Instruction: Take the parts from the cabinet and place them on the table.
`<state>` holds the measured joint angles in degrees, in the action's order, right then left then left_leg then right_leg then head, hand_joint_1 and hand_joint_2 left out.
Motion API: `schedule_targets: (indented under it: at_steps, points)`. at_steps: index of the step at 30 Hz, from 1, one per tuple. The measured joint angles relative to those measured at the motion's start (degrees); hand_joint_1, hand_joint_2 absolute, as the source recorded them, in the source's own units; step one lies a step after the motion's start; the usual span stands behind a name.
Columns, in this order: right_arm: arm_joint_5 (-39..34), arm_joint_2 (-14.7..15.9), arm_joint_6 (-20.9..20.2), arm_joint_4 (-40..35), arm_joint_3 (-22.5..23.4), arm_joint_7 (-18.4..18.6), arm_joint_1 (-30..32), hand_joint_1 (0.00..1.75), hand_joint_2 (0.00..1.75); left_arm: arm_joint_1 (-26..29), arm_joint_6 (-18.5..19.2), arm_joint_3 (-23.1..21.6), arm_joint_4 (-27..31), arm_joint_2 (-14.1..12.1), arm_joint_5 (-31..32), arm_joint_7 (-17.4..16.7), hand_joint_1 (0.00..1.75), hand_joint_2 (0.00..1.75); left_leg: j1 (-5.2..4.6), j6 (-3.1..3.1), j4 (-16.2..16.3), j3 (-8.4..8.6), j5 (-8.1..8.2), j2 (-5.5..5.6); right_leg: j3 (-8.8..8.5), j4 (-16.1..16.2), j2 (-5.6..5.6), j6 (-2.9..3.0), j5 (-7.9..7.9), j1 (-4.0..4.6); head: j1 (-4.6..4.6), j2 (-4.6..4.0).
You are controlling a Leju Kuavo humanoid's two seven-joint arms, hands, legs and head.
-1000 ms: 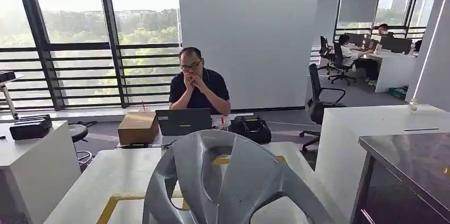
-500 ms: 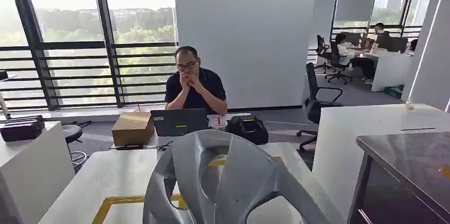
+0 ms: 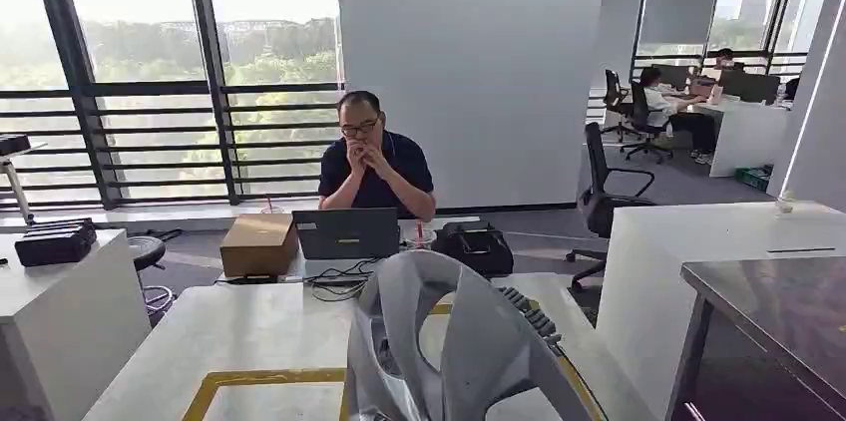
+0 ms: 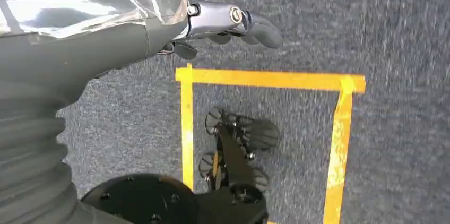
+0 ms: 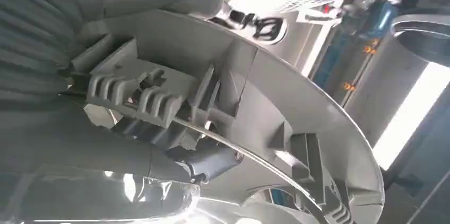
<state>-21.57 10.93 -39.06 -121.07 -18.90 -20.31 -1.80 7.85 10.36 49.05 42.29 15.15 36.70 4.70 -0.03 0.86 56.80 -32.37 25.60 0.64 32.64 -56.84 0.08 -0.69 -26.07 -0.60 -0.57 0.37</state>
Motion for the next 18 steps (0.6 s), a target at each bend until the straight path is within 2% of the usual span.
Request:
schedule_targets:
  at_steps: [1,2,3,4,6,7,8,9,11,12,13,16,17,18]
  points:
    - [1.53,0.55,0.48,-0.22,0.50,-0.70,0.18,1.75,1.75,-0.10,0.02,0.20,-0.28,-0.02,0.00,0.11,0.00,1.75,0.07,-0.26,0.05,0.02,0.10,-0.01,-0.10,0.09,0.01,0.33,0.14,-0.03,-0.02,0.00]
    - [2.95,0.96,0.81,-0.44,0.90,-1.00,0.31,1.75,1.75,-0.18,0.00,0.37,-0.44,-0.22,0.04,0.22,0.00,1.75,0.27,-0.60,0.58,-0.28,0.47,-0.12,-0.40,0.31,0.01,0.68,0.33,-0.73,0.00,0.02]
    - [4.38,1.33,1.22,-0.67,1.33,-1.09,0.39,1.75,1.75,-0.26,-0.02,0.48,-0.76,-0.22,0.07,0.39,0.00,1.75,0.25,-0.95,2.42,-1.09,1.92,-0.28,-0.51,0.31,-0.01,1.03,0.34,-0.71,-0.09,0.00]
    - [5.65,1.55,1.70,-0.76,1.61,-1.13,0.43,1.75,1.75,-0.44,-0.04,0.70,-1.09,-0.22,0.07,0.41,0.00,1.75,0.38,-1.22,6.14,-2.68,4.09,-0.31,-0.57,0.31,-0.03,1.09,0.29,-0.71,-0.24,0.00]
    - [7.43,2.08,2.27,-0.92,2.01,-1.13,0.47,1.75,1.75,-0.60,-0.04,1.14,-1.53,-0.28,0.04,0.44,0.00,1.75,0.66,-1.64,16.08,-7.39,8.35,-0.32,-0.56,0.27,-0.03,1.16,0.23,-0.60,-0.26,0.00]
    - [7.95,2.36,2.42,-0.92,2.18,-1.13,0.55,1.75,1.75,-0.60,-0.04,1.27,-1.79,-0.28,0.04,0.44,0.00,1.75,0.70,-1.71,19.38,-9.14,9.05,-0.33,-0.57,0.26,-0.02,1.17,0.20,-0.55,-0.28,0.00]
    - [8.21,2.60,2.53,-0.92,2.34,-1.13,0.68,1.75,1.75,-0.60,-0.04,1.29,-1.96,-0.28,0.04,0.44,0.00,1.75,0.69,-1.66,19.15,-9.25,8.16,-0.33,-0.64,0.25,-0.01,1.18,0.18,-0.52,-0.28,0.00]
    - [8.28,2.75,2.58,-0.94,2.44,-1.13,0.70,1.75,1.75,-0.60,-0.04,1.33,-2.12,-0.31,0.02,0.44,0.00,1.75,0.69,-1.53,16.24,-8.02,6.16,-0.33,-0.71,0.25,0.03,1.18,0.16,-0.48,-0.28,0.00]
    - [8.32,2.99,2.66,-1.13,2.66,-1.13,0.69,1.75,1.75,-0.70,-0.04,1.62,-2.21,-0.33,0.02,0.44,0.00,1.75,0.60,-0.90,5.67,-2.92,1.01,-0.33,-0.95,0.26,0.16,1.14,0.14,-0.32,-0.33,0.00]
    - [8.59,3.10,2.77,-1.29,2.82,-1.13,0.69,1.75,1.75,-0.80,-0.04,1.75,-2.21,-0.42,0.02,0.44,0.00,1.75,0.31,-0.17,0.82,-0.63,-0.18,-0.35,-0.95,0.30,0.15,1.14,0.13,-0.35,-0.33,0.00]
    - [9.70,3.23,3.39,-1.38,2.93,-1.35,0.62,1.75,1.75,-0.95,-0.02,1.84,-2.23,-0.63,0.02,0.44,0.00,1.75,0.04,0.06,0.37,-0.42,0.31,-0.52,-0.76,0.25,0.16,0.80,0.03,0.23,-0.22,0.00]
    - [14.78,4.78,7.02,-1.38,2.99,-2.75,0.53,1.75,1.75,-0.84,0.37,2.25,-2.12,-0.46,0.19,0.35,0.00,1.75,-0.37,0.70,0.30,-0.64,0.26,-0.47,-0.88,0.64,0.13,-0.09,0.14,-0.20,-0.35,0.00]
    - [16.53,5.80,8.60,-1.38,3.19,-3.42,0.46,1.75,1.75,-0.85,0.59,2.32,-2.03,-0.29,0.50,0.33,0.00,1.75,-0.09,1.19,-0.67,0.33,-0.32,-0.46,-0.92,0.68,0.07,-0.48,0.03,0.21,-0.35,0.02]
    - [18.45,6.95,10.26,-1.35,3.41,-4.09,0.52,1.75,1.75,-0.84,0.83,2.43,-2.03,-0.20,0.72,0.33,0.00,1.75,0.15,1.49,-1.32,0.65,-0.75,-0.46,-0.24,-0.61,-0.03,-0.44,-0.72,0.04,-0.28,0.00]
